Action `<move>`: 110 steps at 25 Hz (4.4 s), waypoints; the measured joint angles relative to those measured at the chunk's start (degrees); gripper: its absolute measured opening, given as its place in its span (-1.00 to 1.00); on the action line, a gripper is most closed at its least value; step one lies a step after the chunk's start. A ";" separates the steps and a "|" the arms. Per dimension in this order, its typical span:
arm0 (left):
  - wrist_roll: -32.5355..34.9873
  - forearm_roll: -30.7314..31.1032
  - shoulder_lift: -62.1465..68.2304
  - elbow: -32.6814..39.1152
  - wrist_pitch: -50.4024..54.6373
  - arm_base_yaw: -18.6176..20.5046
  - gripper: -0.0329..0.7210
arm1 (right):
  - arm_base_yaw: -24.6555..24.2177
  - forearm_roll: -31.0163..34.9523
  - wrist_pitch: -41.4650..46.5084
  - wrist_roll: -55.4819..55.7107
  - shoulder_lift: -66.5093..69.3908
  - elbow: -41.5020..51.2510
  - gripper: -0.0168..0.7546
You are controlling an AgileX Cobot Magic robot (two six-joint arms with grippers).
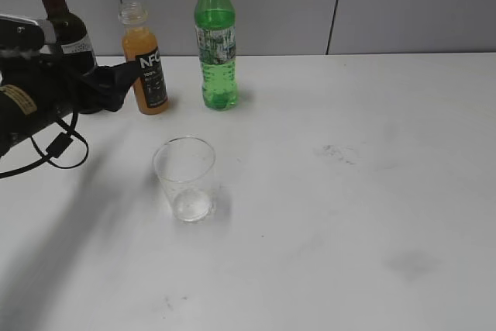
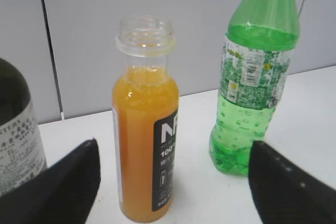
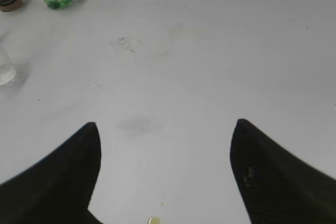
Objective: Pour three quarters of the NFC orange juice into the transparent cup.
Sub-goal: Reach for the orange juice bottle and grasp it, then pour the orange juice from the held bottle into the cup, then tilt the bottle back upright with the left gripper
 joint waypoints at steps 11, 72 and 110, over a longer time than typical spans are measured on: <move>-0.10 2.94 11.91 -12.92 4.10 0.26 0.92 | 0.00 0.05 0.00 0.00 0.00 0.00 0.57; 8.98 2.78 -5.56 13.92 3.29 0.28 0.36 | 0.00 0.10 0.00 0.00 0.00 0.00 0.57; 30.05 -9.21 -18.42 16.80 25.78 -5.50 0.36 | 0.00 0.16 0.00 0.00 0.00 0.00 0.57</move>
